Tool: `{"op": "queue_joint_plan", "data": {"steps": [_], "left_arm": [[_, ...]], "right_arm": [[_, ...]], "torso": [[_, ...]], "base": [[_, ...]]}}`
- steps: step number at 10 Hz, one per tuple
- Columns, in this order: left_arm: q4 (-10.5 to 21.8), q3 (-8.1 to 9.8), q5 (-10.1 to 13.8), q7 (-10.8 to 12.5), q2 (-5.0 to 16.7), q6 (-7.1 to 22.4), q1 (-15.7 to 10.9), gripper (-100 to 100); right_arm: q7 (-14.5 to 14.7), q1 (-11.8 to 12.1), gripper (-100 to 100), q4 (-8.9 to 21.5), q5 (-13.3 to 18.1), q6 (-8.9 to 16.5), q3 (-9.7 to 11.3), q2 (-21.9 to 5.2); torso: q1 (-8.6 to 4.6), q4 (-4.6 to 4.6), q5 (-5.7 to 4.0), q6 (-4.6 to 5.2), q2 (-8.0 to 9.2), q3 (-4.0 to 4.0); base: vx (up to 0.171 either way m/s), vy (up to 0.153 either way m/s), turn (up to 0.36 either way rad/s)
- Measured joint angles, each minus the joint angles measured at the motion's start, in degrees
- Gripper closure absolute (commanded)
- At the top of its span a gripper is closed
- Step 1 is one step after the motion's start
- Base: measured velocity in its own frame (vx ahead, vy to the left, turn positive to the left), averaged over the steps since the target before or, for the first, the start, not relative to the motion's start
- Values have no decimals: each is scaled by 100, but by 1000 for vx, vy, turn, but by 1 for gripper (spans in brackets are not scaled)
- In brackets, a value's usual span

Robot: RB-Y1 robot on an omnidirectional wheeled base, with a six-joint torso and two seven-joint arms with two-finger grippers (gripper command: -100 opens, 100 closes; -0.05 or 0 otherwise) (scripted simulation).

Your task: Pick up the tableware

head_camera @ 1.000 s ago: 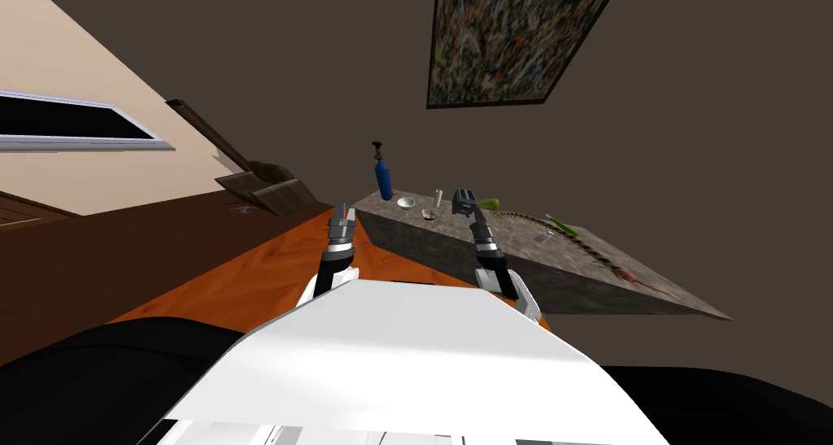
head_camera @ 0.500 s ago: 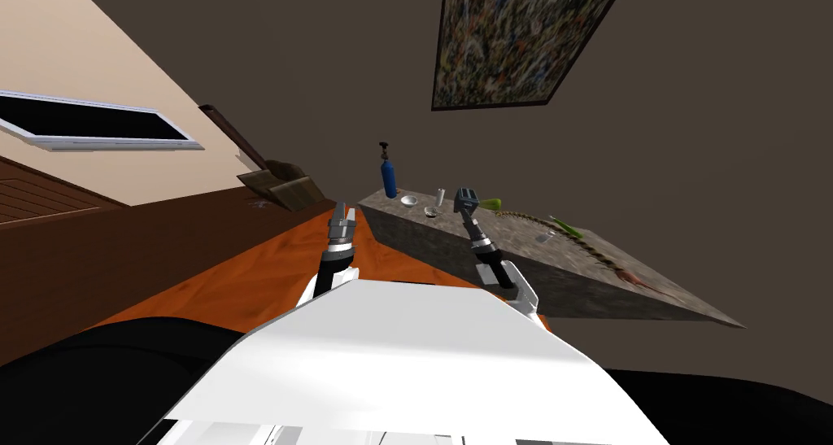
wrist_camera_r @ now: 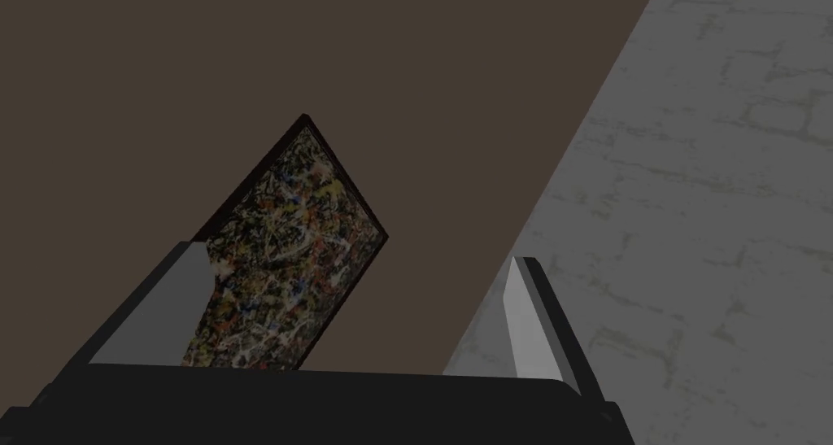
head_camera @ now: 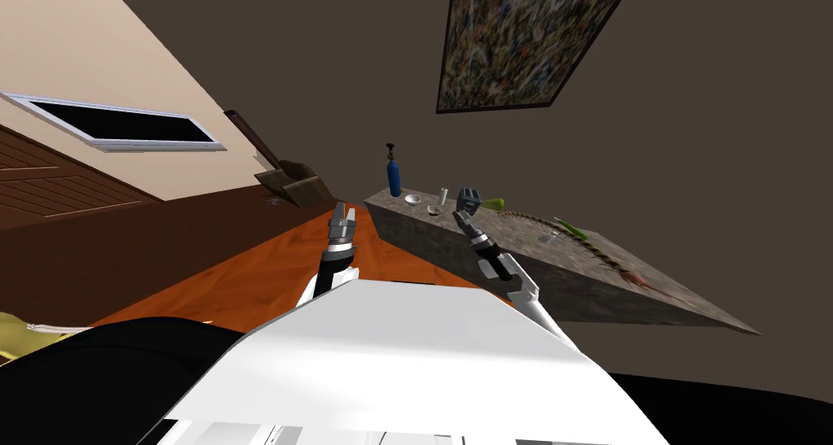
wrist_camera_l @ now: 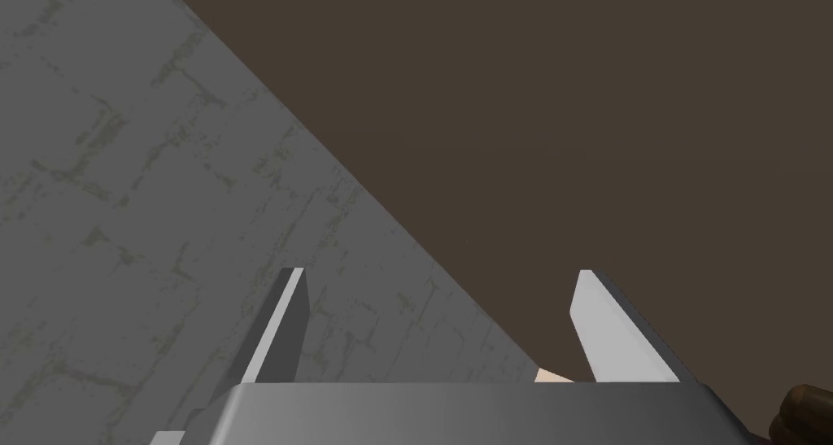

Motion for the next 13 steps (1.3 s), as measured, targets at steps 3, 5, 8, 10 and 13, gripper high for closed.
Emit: {"op": "queue_joint_plan", "data": {"steps": [3, 5, 8, 10, 13], "left_arm": [[0, 0, 0, 0, 0, 0, 0, 0], [0, 0, 0, 0, 0, 0, 1, 0], [0, 0, 0, 0, 0, 0, 1, 0], [0, 0, 0, 0, 0, 0, 1, 0], [0, 0, 0, 0, 0, 0, 1, 0]], "right_arm": [[294, -252, -100, 343, 440, -60, 126, -463], [490, -432, -100, 645, 725, -136, 203, -745], [765, -689, -100, 1163, 1185, -254, 329, -1172], [852, -841, -100, 1397, 1466, -207, 434, -1415], [998, -1064, -100, 1859, 1877, -297, 549, -1770]], "torso": [[5, -1, 1, 0, -7, -4], [13, -2, 3, 3, -7, -4], [18, -3, 4, 4, -15, -9], [19, -5, 4, 3, -24, -14], [22, -6, 5, 0, -26, -15]], "base": [[-49, 30, 101], [-37, 51, 67], [-16, 67, 113], [5, 70, 84], [6, 65, 83]]}}
